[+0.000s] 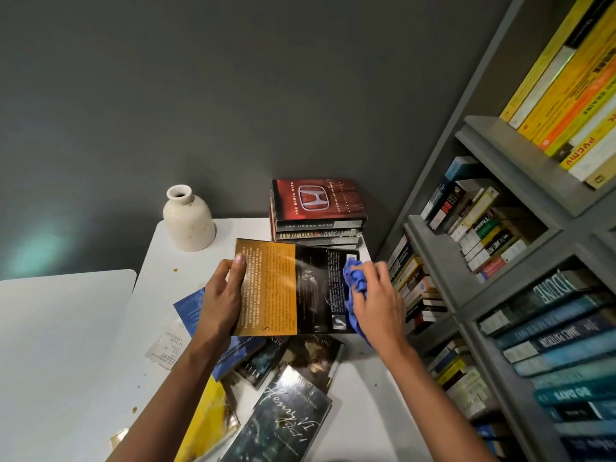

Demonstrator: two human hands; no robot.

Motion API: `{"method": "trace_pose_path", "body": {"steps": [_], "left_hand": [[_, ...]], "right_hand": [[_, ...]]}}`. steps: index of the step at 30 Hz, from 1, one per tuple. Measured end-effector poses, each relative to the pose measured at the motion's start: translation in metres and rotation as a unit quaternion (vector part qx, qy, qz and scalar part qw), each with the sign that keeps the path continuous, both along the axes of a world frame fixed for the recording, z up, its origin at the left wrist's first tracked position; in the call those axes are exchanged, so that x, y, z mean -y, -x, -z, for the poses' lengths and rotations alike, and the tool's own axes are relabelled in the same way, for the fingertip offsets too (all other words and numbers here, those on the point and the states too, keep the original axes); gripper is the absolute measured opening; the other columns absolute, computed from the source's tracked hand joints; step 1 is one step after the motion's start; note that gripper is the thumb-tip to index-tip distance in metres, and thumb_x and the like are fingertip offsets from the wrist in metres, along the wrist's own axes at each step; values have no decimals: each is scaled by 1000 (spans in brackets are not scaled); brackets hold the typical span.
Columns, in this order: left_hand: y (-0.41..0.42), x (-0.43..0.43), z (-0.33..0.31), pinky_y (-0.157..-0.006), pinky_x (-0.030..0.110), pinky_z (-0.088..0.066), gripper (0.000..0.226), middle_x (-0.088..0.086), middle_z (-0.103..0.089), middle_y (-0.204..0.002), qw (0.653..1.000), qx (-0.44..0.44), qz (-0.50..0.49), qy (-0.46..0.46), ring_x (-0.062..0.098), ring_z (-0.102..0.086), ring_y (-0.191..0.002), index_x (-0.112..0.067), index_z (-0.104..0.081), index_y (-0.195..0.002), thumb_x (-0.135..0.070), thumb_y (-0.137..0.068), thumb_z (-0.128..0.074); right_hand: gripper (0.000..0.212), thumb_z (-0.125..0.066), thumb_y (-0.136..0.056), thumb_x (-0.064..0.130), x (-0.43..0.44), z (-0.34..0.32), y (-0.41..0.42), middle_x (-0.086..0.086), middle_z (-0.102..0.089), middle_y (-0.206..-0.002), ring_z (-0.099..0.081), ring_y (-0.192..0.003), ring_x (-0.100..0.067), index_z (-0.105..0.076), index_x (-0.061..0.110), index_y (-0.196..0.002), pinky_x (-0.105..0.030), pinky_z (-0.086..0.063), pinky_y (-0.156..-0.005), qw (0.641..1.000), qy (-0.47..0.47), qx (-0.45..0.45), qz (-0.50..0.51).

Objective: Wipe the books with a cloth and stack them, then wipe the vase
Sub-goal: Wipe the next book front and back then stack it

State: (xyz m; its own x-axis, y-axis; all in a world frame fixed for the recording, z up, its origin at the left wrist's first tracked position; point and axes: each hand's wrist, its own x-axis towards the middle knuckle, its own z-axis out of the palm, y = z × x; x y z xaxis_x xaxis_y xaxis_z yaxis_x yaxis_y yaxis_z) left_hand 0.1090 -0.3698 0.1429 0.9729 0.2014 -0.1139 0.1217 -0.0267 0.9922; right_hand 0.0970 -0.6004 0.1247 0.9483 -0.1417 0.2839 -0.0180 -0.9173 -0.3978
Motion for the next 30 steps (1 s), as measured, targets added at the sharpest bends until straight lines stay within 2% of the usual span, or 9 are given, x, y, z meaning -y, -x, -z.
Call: {"method": "trace_pose_path", "body": {"steps": [4, 7, 12, 15, 19, 22, 26, 28, 30], "left_hand": [[0, 10, -5, -48, 11, -43, 32, -1, -50, -70, 1000, 8, -22, 21, -6, -54, -48, -11, -50, -90, -37, -103, -35], [-2, 3, -9, -46, 7, -40, 33, 0, -49, -70, 999, 30, -41, 19, -7, -52, -47, -5, -49, -94, -34, -104, -35], [4, 6, -10, -46, 8, -41, 31, -3, -49, -67, 998, 37, -41, 34, -5, -53, -47, -13, -47, -85, -34, -103, -35], [4, 21, -15, -44, 11, -41, 31, -10, -56, -51, 997, 42, -34, 50, -2, -54, -45, -13, -44, -80, -32, -103, -36], [5, 21, -10, -57, 21, -47, 33, -12, -59, -57, 996, 52, -34, 58, 1, -56, -54, -13, -48, -85, -39, -101, -38], [9, 15, -12, -49, 11, -45, 32, -7, -55, -65, 996, 45, -40, 71, -2, -58, -50, -5, -44, -96, -34, -103, -34], [8, 16, -19, -49, 10, -46, 31, -2, -52, -73, 995, 54, -43, 72, -3, -61, -54, -4, -45, -103, -32, -104, -32], [6, 22, -22, -48, 10, -45, 30, -8, -56, -64, 995, 59, -37, 69, -3, -58, -51, -4, -44, -96, -30, -104, -33], [7, 26, -23, -50, 12, -44, 31, -7, -55, -60, 994, 76, -34, 75, -2, -54, -50, -5, -43, -88, -30, -103, -36]], "right_hand": [[41, -77, -74, 17, -35, -11, 11, -4, -52, -98, -48, -52, -8, -46, 20, -101, -18, -43, -42, 997, 13, 58, -51], [48, -79, -68, 17, -31, -2, 37, 0, -52, -97, -41, -53, -2, -48, 23, -105, -8, -33, -44, 993, 20, 13, -112], [29, -67, -85, 22, -19, -10, 11, -2, -48, -106, -53, -61, -10, -53, 16, -109, -25, -53, -52, 1000, -1, 6, 5], [35, -69, -80, 21, -68, -20, 21, 1, -49, -104, -56, -59, -8, -45, 21, -106, -22, -54, -48, 995, -25, 56, -83], [46, -75, -71, 20, -88, -21, 40, 2, -52, -99, -59, -62, -11, -46, 25, -106, -24, -53, -44, 975, 13, 75, -210], [47, -77, -71, 21, -50, -17, 22, 1, -52, -98, -52, -58, -5, -46, 27, -106, -22, -52, -42, 990, -7, 80, -114], [35, -71, -81, 21, -37, -27, 1, -3, -49, -99, -57, -55, -15, -43, 22, -100, -26, -49, -42, 996, -18, 91, -1], [43, -76, -73, 18, -66, -34, 5, -2, -52, -99, -55, -57, -9, -44, 23, -101, -18, -48, -45, 992, -28, 116, -43], [41, -74, -72, 19, -99, -35, 22, -1, -52, -99, -59, -63, -11, -47, 24, -102, -24, -53, -47, 983, -11, 125, -135]]}}
